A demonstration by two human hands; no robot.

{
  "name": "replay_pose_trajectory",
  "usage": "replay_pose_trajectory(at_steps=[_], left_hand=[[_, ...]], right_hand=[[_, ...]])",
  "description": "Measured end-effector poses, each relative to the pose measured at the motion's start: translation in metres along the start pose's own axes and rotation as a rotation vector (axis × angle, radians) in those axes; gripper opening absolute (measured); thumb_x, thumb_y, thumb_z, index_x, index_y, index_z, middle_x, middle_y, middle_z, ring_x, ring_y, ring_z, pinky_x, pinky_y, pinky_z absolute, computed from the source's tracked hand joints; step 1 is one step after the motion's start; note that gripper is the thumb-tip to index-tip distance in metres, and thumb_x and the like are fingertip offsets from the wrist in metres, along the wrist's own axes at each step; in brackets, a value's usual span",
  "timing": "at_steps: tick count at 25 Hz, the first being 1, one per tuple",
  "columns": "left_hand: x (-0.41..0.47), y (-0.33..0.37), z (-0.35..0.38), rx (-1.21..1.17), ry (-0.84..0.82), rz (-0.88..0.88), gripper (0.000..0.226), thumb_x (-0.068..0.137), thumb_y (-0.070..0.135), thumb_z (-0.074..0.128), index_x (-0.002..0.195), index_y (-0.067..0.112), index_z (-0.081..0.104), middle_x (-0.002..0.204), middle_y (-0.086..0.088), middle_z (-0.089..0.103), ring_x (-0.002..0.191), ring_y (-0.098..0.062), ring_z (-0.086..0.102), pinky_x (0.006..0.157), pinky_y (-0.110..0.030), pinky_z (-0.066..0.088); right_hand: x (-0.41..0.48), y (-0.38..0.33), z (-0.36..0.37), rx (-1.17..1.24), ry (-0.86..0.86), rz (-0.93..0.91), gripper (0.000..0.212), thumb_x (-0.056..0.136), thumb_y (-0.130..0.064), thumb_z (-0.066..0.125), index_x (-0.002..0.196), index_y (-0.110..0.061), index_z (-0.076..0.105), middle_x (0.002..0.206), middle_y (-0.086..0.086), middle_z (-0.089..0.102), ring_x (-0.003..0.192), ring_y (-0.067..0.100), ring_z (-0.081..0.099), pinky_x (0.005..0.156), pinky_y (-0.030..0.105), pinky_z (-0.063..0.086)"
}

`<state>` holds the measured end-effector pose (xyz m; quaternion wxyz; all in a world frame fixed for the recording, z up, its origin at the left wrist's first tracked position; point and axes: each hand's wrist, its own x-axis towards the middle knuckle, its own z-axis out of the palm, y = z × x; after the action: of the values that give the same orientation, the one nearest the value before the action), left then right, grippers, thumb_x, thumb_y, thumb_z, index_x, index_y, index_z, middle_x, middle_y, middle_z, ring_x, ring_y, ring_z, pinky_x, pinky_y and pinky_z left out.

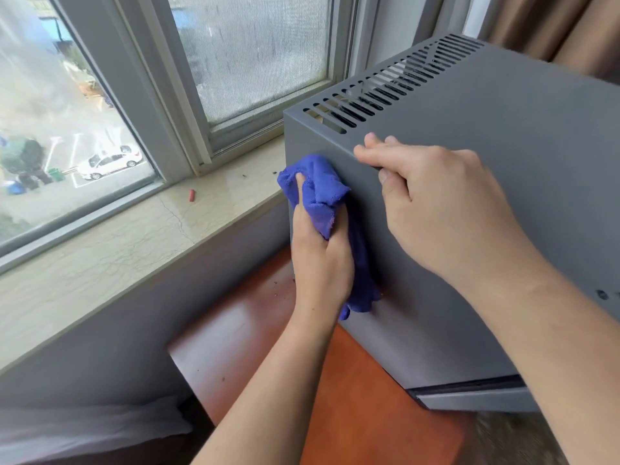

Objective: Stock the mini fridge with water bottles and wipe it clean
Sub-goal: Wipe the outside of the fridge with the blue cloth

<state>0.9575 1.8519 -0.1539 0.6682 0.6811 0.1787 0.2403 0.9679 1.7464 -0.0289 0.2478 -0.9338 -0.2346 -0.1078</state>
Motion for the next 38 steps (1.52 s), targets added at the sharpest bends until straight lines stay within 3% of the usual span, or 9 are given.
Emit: replay_pose_trajectory(at_steps=[5, 9, 13, 18, 22, 24, 29, 33, 38], left_hand=[[0.033, 0.019, -0.003, -0.004, 0.128, 0.034, 0.044, 0.097, 0.045, 0.051, 0.130, 0.017, 0.058, 0.130, 0.000, 0.066, 0.121, -0.015, 0.061, 0.104, -0.047, 0.048], [-0.033, -0.010, 0.013, 0.059, -0.028, 0.006, 0.055, 0.100, 0.023, 0.056, 0.153, 0.019, 0.039, 0.129, 0.012, 0.060, 0.118, -0.002, 0.058, 0.100, -0.036, 0.049], [-0.104, -0.051, 0.012, 0.123, -0.306, -0.070, 0.059, 0.101, 0.027, 0.050, 0.154, 0.043, 0.030, 0.119, 0.003, 0.062, 0.102, -0.021, 0.068, 0.084, -0.041, 0.058], [-0.089, -0.086, 0.007, 0.115, -0.340, -0.178, 0.048, 0.095, 0.026, 0.053, 0.127, -0.007, 0.040, 0.110, -0.030, 0.049, 0.096, -0.050, 0.051, 0.086, -0.068, 0.050], [-0.082, -0.082, 0.007, 0.058, -0.324, -0.309, 0.047, 0.100, 0.030, 0.052, 0.141, 0.008, 0.043, 0.140, -0.002, 0.043, 0.137, -0.016, 0.035, 0.113, -0.045, 0.043], [-0.067, -0.091, 0.004, -0.018, -0.247, -0.330, 0.048, 0.098, 0.036, 0.049, 0.141, 0.014, 0.045, 0.141, -0.012, 0.045, 0.141, -0.023, 0.034, 0.116, -0.044, 0.039], [0.008, -0.167, -0.013, 0.071, -0.027, -0.523, 0.069, 0.080, 0.059, 0.050, 0.137, 0.021, 0.056, 0.133, -0.005, 0.063, 0.126, -0.023, 0.059, 0.111, -0.046, 0.046], [0.012, -0.205, -0.021, 0.002, -0.060, -0.628, 0.068, 0.088, 0.051, 0.051, 0.152, 0.036, 0.035, 0.133, 0.004, 0.063, 0.120, -0.019, 0.063, 0.088, -0.036, 0.055], [-0.063, -0.239, 0.013, 0.011, -0.084, -0.762, 0.065, 0.083, 0.067, 0.046, 0.141, 0.039, 0.045, 0.136, 0.005, 0.060, 0.119, -0.022, 0.063, 0.083, -0.041, 0.061]], right_hand=[[0.002, 0.001, -0.005, -0.022, -0.034, -0.010, 0.043, 0.103, -0.009, 0.047, 0.137, -0.029, 0.064, 0.144, -0.016, 0.057, 0.138, -0.006, 0.037, 0.102, 0.002, 0.023], [0.003, 0.002, -0.004, -0.035, -0.016, -0.028, 0.046, 0.101, -0.007, 0.046, 0.139, -0.030, 0.062, 0.147, -0.016, 0.055, 0.142, -0.001, 0.040, 0.104, 0.008, 0.026], [0.003, 0.005, 0.003, -0.031, 0.009, -0.045, 0.045, 0.101, -0.005, 0.046, 0.136, -0.026, 0.065, 0.145, -0.012, 0.058, 0.140, 0.002, 0.045, 0.103, 0.010, 0.029], [-0.040, -0.001, 0.029, 0.241, 0.297, -0.178, 0.038, 0.094, 0.004, 0.050, 0.115, -0.012, 0.076, 0.126, -0.003, 0.071, 0.123, 0.008, 0.065, 0.106, 0.022, 0.046], [-0.136, 0.018, 0.081, 0.544, 0.200, 0.259, 0.031, 0.097, -0.003, 0.054, 0.100, -0.021, 0.079, 0.097, -0.012, 0.078, 0.094, 0.005, 0.073, 0.086, 0.033, 0.059], [-0.164, 0.041, 0.101, 0.590, 0.083, 0.508, 0.034, 0.098, -0.001, 0.054, 0.096, -0.025, 0.078, 0.091, -0.013, 0.078, 0.088, 0.004, 0.074, 0.084, 0.040, 0.060], [-0.179, 0.077, 0.129, 0.585, -0.211, 0.700, 0.032, 0.099, -0.006, 0.054, 0.097, -0.030, 0.076, 0.090, -0.013, 0.078, 0.081, 0.005, 0.074, 0.081, 0.034, 0.058], [-0.201, 0.098, 0.150, 0.578, -0.354, 0.827, 0.032, 0.099, -0.009, 0.054, 0.096, -0.032, 0.076, 0.090, -0.014, 0.078, 0.079, 0.003, 0.073, 0.076, 0.029, 0.056], [-0.235, 0.129, 0.162, 0.579, -0.376, 1.013, 0.029, 0.099, -0.010, 0.053, 0.099, -0.029, 0.075, 0.089, -0.013, 0.078, 0.078, 0.007, 0.074, 0.074, 0.036, 0.058]])
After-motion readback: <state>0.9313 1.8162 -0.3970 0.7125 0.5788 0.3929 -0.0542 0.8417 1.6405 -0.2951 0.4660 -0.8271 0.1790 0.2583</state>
